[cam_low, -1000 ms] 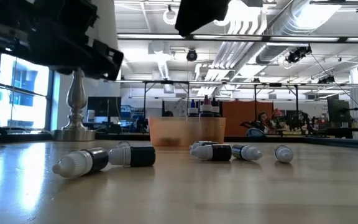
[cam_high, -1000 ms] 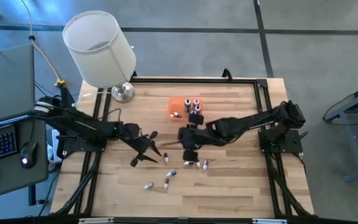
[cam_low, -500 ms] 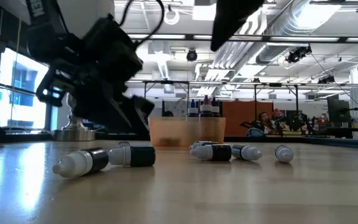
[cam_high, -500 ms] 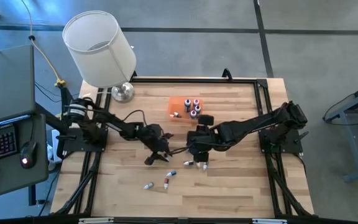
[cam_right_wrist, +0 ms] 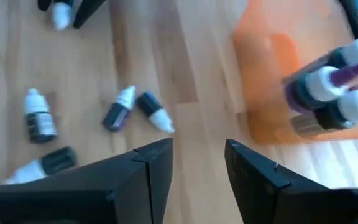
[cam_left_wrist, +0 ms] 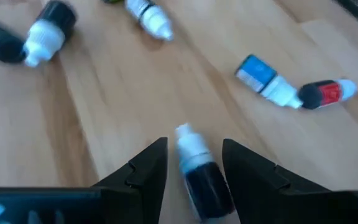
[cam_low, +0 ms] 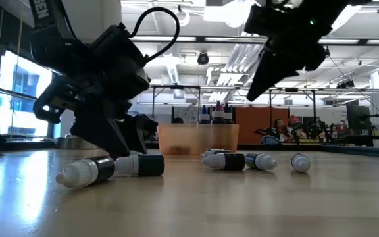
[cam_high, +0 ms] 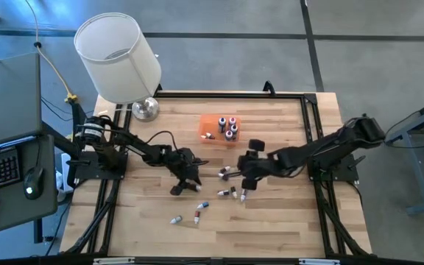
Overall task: Pick & Place food coloring
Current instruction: Put the small red food coloring bottle into the bin
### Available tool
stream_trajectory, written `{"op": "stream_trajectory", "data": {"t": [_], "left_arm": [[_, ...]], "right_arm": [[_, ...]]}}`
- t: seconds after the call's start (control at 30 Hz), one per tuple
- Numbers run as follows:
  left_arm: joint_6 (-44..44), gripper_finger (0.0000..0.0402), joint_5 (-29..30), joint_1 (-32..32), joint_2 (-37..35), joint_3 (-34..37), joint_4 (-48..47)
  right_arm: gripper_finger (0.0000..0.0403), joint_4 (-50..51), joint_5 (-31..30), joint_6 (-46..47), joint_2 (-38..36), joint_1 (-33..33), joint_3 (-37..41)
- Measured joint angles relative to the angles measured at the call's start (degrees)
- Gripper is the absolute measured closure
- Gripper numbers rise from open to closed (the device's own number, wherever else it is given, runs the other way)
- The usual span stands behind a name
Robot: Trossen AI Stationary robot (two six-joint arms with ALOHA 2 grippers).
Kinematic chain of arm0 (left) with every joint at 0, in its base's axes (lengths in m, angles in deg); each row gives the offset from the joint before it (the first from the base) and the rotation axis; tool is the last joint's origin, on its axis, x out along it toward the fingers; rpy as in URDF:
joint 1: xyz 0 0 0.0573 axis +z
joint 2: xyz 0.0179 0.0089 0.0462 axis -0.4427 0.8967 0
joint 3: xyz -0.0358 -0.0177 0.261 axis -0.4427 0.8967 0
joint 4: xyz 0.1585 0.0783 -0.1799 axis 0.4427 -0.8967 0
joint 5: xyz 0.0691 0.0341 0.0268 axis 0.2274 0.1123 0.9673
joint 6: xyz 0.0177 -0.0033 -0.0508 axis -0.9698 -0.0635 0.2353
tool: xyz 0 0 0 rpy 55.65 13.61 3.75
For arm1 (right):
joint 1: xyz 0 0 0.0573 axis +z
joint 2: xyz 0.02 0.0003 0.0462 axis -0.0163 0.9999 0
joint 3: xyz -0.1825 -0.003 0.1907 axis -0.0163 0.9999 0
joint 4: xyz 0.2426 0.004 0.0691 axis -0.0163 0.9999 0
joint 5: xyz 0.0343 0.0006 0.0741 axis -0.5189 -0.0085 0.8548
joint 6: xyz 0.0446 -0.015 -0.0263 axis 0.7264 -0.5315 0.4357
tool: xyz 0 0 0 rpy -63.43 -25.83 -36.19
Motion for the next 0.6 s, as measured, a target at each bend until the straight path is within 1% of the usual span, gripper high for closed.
{"op": "stream_trajectory", "data": {"t": [0.1, 0.17, 0.33, 0.47, 0.6], "left_arm": [[2.4, 0.025, 2.5, 0.0, 0.4, 0.0, -0.1], [3.7, 0.025, 3.1, -0.1, 0.6, 0.0, 0.1], [3.9, 0.025, 4.6, -0.1, 0.6, 0.0, 0.1], [3.9, 0.025, 6.9, -0.1, 0.6, 0.0, 0.0], [3.8, 0.0251, 7.5, -0.1, 0.7, 0.0, 0.5]], "right_arm": [[0.0263, -4.5, 0.0, -0.3, -4.3, -1.7, 5.3], [0.0263, -7.0, -0.4, 0.4, -7.1, -2.9, 8.3], [0.0263, -15.2, -0.6, 2.1, -13.3, -5.2, 14.5], [0.0263, -23.0, 0.8, 1.0, -16.5, -5.5, 17.8], [0.0263, -30.5, 2.0, -2.1, -17.7, -5.5, 19.5]]}}
